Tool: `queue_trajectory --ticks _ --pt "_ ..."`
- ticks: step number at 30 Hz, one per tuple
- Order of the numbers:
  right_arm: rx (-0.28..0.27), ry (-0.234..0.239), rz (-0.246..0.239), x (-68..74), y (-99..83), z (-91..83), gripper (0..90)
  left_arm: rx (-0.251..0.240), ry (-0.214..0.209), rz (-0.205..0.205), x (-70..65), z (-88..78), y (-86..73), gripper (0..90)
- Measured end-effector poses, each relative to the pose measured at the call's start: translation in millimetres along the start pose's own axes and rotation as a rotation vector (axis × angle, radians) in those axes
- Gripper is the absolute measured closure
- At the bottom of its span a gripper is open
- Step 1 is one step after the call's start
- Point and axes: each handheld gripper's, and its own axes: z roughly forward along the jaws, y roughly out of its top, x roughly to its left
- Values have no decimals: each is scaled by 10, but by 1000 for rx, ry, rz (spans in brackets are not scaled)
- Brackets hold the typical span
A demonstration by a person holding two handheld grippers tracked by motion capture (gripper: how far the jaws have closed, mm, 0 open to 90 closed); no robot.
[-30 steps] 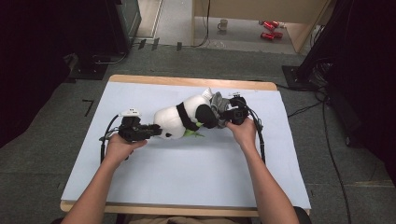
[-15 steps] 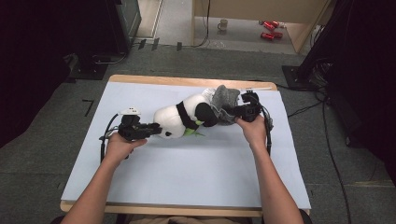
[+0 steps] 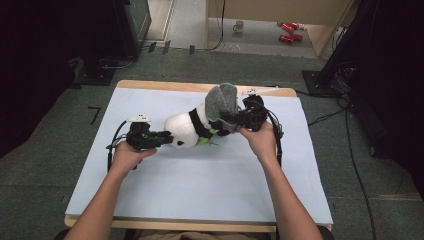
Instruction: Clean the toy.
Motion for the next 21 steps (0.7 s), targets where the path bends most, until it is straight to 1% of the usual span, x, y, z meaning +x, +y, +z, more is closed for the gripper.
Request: queue_trajectory --ticks 2,3,4,6,8,10,11,12,13,14,15,17,19,20,21 --pt "6 -19 -8 -17 -33 54 810 14 9 28 -27 -16 23 546" --pt "6 -25 -8 -29 -39 59 810 16 19 42 -46 -28 38 516" --pt "7 -31 -7 -44 -43 59 810 18 19 51 -59 -38 51 495" --pt "8 -43 -1 -77 -58 63 811 10 27 71 -101 -68 93 458" --pt "7 -40 10 -110 -75 72 811 -16 29 92 -143 -108 152 408" --pt "5 -36 14 -120 -79 77 810 -48 31 111 -195 -147 238 389" --pt "3 -36 12 -119 -75 79 810 -46 30 112 -216 -143 281 372" --pt "3 -36 12 -116 -72 81 810 -34 19 112 -235 -124 320 350" --pt "4 -36 12 -117 -70 79 810 -24 18 117 -250 -105 342 319" --pt "2 -35 12 -119 -70 80 810 -11 27 139 -266 -73 368 295" --pt "1 -33 13 -124 -70 78 810 -11 32 149 -265 -48 376 287" --pt "-2 -29 17 -128 -69 71 810 -19 43 156 -227 -24 376 279" --pt "-8 -27 17 -138 -66 63 810 -24 48 147 -183 -33 359 274" --pt "-6 -27 17 -141 -66 62 810 -21 61 141 -148 -46 333 265" --pt "-3 -27 19 -148 -69 62 810 -19 64 140 -122 -56 310 259"
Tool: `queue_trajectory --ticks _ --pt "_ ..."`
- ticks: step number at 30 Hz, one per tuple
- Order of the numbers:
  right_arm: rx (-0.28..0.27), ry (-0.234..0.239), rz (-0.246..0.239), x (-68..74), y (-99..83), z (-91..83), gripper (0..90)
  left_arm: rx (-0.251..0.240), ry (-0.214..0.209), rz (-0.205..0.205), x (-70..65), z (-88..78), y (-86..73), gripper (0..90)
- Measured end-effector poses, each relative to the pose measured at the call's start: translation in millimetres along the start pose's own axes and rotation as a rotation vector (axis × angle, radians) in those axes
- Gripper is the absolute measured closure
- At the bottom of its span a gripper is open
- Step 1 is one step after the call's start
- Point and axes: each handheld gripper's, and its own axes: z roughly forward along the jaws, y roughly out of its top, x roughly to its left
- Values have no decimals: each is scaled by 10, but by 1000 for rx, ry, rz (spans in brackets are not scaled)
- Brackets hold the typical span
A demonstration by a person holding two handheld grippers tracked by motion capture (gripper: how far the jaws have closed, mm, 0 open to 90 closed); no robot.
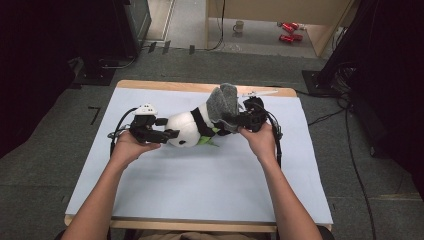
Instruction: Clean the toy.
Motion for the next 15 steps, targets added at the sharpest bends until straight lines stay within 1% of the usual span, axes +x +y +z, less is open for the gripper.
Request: queue_trajectory --ticks 2,3,4,5,6,7,11,12,13,15 --pt "-1 -6 4 -17 -2 -1 810 -10 -7 -13 60 -20 -112 260" --pt "-3 -7 6 -26 -2 2 809 -17 -5 -8 74 -23 -155 261" --pt "-2 -10 7 -32 -2 4 810 -25 -15 -6 96 -20 -214 264" --pt "-1 -17 8 -39 -2 6 810 -22 -10 -8 125 -8 -277 264" --pt "2 -25 8 -52 -2 5 810 -17 1 -6 135 3 -303 266" --pt "2 -27 12 -61 -3 4 810 -21 2 -1 149 17 -335 267" --pt "8 -57 17 -124 -18 18 810 -49 -22 -4 155 81 -368 270" --pt "10 -63 20 -141 -23 22 810 -56 -31 -12 160 102 -379 270" --pt "10 -66 27 -166 -31 28 810 -56 -52 -22 173 129 -398 270" --pt "6 -70 37 -210 -53 31 810 -35 -48 -17 188 166 -423 263"
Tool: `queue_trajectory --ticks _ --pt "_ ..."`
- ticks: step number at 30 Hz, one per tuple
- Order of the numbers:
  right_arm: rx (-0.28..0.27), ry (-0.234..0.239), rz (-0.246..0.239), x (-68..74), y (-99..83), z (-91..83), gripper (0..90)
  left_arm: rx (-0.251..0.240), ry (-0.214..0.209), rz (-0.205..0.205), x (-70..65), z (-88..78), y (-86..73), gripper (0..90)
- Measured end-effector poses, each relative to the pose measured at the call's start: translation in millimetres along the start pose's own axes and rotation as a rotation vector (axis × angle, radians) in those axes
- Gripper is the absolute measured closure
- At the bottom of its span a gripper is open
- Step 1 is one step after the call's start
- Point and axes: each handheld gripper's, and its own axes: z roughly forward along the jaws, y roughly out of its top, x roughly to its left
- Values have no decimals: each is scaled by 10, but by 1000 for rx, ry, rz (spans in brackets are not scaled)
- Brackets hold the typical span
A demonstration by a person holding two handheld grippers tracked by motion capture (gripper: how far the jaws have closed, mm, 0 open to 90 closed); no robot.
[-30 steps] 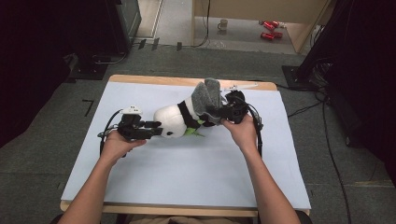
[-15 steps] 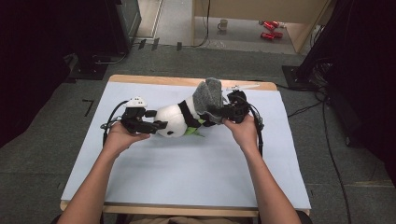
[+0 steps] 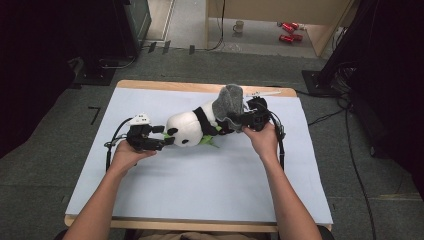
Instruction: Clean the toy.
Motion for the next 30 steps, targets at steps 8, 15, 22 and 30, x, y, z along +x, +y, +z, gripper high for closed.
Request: queue_trajectory --ticks 8,15,22,30 --pt "3 -9 21 -76 -20 35 810 -7 12 28 35 137 -132 269" --pt "5 -17 22 -89 -25 43 810 -43 2 26 98 276 -188 170" --pt "2 -17 21 -98 -26 34 810 -39 0 65 38 313 -175 490" --pt "-70 7 19 -2 83 -206 812 -107 -26 15 -98 70 94 722"
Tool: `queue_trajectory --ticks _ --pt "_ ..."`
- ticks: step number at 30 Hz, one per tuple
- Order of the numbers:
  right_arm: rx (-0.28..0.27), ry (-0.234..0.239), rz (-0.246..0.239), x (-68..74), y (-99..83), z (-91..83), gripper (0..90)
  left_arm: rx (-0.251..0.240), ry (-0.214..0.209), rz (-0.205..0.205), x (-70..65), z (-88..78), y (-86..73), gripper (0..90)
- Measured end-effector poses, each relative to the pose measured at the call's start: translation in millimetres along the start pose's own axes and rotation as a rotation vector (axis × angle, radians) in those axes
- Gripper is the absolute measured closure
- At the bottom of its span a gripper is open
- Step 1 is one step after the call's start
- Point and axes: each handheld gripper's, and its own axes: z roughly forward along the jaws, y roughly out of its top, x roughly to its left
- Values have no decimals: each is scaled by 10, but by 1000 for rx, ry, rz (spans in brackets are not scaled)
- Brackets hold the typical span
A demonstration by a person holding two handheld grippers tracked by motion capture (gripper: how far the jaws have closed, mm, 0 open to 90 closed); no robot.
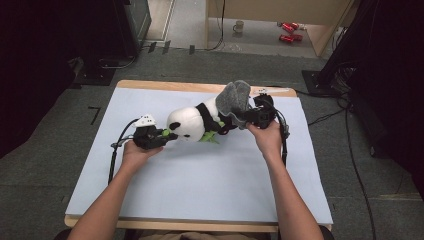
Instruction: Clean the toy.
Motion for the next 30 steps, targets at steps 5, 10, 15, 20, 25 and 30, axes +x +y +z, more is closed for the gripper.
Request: queue_trajectory --ticks 5,10,15,20,25,30 --pt "-77 51 -30 218 164 -294 812 52 22 39 -189 -149 278 738" --pt "-108 130 -85 570 275 -435 812 166 55 63 -408 -320 584 735" --pt "-99 253 -120 950 343 -377 812 205 65 70 -555 -335 693 730" --pt "-21 304 -149 1174 343 -83 811 183 62 75 -590 -268 680 724" --pt "40 244 -158 1061 242 116 814 193 62 87 -585 -120 581 702" --pt "57 181 -138 852 182 125 815 160 67 125 -612 62 526 642"
